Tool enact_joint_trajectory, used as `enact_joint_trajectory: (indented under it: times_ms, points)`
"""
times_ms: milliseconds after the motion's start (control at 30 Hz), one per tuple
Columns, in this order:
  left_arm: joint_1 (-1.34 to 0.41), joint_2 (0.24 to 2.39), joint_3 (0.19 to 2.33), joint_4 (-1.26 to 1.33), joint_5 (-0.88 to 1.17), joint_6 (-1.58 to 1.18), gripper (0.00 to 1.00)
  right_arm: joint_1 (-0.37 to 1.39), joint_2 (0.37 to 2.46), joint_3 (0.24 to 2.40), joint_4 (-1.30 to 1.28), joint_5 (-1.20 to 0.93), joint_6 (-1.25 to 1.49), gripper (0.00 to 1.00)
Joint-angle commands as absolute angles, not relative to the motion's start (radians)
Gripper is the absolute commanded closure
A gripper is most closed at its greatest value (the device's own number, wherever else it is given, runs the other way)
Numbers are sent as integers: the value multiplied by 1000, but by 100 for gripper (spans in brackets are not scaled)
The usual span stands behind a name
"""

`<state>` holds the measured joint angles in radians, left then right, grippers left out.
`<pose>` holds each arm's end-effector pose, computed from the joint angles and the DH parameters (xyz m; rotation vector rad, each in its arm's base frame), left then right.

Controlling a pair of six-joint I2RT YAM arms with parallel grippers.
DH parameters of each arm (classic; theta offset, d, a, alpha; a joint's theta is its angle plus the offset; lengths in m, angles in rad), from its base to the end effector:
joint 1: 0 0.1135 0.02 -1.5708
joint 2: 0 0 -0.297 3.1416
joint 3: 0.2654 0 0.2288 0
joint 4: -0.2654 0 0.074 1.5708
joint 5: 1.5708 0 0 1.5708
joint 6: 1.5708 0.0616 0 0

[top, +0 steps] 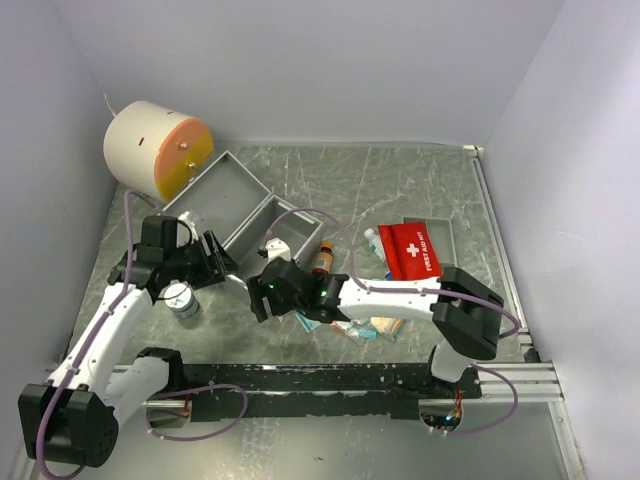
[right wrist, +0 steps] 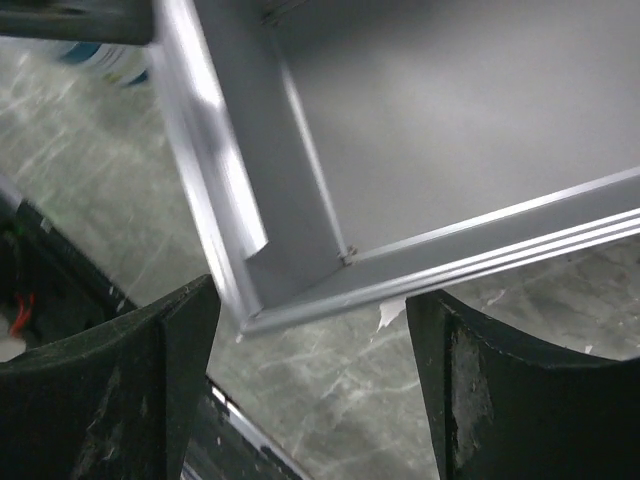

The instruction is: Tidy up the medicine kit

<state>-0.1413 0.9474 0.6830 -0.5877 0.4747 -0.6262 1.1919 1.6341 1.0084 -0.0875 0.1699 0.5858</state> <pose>0.1546 -0.0504 0.2579 -0.3792 2.4788 -0.9114 0.1409 0.3258 0.2411 -0.6220 2.2997 0.7171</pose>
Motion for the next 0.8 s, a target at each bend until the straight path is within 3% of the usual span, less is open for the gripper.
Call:
enact_joint_trajectory:
  times_ms: [0, 133, 367, 767]
  points:
    - [-147, 900, 752, -582, 351, -617, 27, 1197, 1686, 1079, -161, 413, 761, 25]
    - [-147, 877, 778, -565, 320, -581, 26, 1198, 1741, 1147, -194, 509, 777, 40]
    - [-147, 888, 861, -601, 174, -530, 26, 1154, 1848, 1272, -194, 582, 755, 51]
    - [-147, 913, 1007, -690, -63, -465, 25, 1034, 1983, 1386, -78, 440, 735, 53]
